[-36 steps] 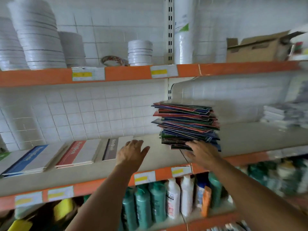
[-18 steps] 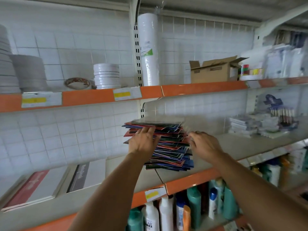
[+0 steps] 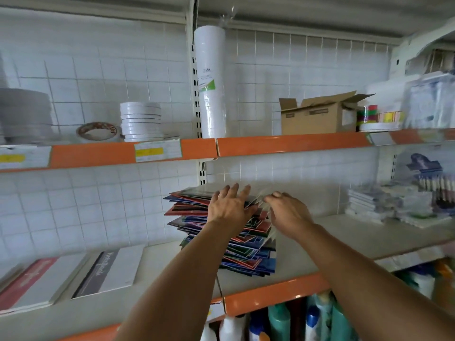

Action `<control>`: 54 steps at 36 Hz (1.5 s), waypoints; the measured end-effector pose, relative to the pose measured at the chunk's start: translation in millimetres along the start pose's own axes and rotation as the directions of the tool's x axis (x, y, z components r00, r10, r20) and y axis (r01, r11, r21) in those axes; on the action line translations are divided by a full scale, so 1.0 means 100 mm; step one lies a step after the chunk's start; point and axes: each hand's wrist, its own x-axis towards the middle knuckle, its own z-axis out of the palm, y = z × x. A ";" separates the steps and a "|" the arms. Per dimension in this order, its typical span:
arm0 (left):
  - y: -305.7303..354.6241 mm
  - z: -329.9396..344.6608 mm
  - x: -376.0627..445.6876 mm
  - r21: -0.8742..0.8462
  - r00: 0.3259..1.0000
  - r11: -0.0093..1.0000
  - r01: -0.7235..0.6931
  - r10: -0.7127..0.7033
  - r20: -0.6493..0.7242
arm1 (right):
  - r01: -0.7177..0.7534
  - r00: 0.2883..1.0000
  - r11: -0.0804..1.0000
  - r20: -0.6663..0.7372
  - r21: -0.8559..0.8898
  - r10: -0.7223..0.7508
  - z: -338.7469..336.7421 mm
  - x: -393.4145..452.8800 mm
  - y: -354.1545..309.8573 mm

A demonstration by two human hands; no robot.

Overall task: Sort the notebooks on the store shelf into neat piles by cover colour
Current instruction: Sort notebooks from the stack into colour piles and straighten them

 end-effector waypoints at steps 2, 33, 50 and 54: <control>0.05 0.02 0.03 0.022 1.000 1.000 0.018 -0.018 0.003 | 0.028 1.000 1.000 -0.002 0.013 -0.028 -0.01 0.05 0.06; -0.24 -0.29 -0.16 0.258 0.968 0.933 0.250 -0.242 -0.064 | 0.002 0.982 0.923 0.172 0.386 -0.074 0.10 0.41 -0.09; -0.29 -0.21 -0.14 0.137 0.943 0.936 0.324 -0.307 -0.129 | 0.335 0.939 0.939 -0.055 -0.070 -0.339 0.03 0.35 -0.13; -0.31 -0.23 -0.15 0.099 0.933 0.932 0.348 -0.335 -0.133 | 0.320 0.947 0.946 -0.026 -0.043 -0.321 -0.02 0.34 -0.07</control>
